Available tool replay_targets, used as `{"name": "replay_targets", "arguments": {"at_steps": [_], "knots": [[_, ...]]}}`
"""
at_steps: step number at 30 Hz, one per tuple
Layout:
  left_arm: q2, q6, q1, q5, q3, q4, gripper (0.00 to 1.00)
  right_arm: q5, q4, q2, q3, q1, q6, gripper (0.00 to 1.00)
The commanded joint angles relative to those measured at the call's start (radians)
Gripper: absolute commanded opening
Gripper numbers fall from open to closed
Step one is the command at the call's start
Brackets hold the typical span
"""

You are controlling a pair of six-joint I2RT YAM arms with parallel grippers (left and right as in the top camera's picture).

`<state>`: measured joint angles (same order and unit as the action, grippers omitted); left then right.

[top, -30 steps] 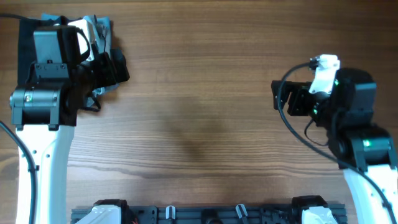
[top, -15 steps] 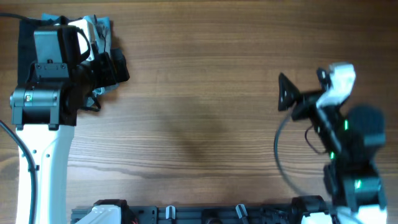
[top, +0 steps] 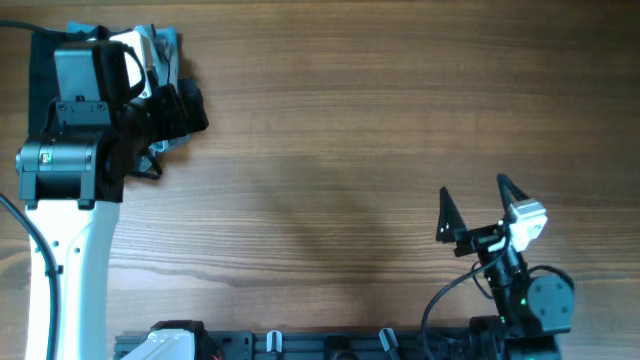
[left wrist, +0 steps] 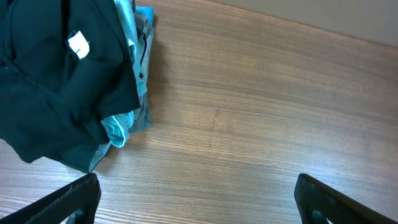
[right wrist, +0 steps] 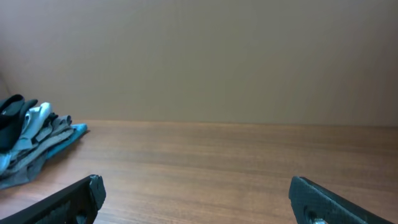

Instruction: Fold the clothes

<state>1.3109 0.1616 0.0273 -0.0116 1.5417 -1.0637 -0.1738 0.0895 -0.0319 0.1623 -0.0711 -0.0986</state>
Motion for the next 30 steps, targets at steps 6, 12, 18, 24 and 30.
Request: {"name": "replay_targets", "arguments": {"at_steps": [6,12,18,24,30], "knots": [[0.004,-0.016,0.008,0.013,-0.007,0.0,1.0,0.022,-0.105,0.029,-0.157,0.0,0.014,1.0],[0.004,-0.016,0.008,0.013,-0.007,0.0,1.0,0.021,-0.104,0.029,-0.157,0.0,0.019,1.0],[0.004,-0.016,0.008,0.013,-0.007,0.0,1.0,0.021,-0.103,0.027,-0.157,0.0,0.019,1.0],[0.004,-0.016,0.008,0.013,-0.007,0.0,1.0,0.021,-0.103,0.027,-0.157,0.0,0.02,1.0],[0.004,-0.016,0.008,0.013,-0.007,0.0,1.0,0.021,-0.103,0.027,-0.157,0.0,0.019,1.0]]}}
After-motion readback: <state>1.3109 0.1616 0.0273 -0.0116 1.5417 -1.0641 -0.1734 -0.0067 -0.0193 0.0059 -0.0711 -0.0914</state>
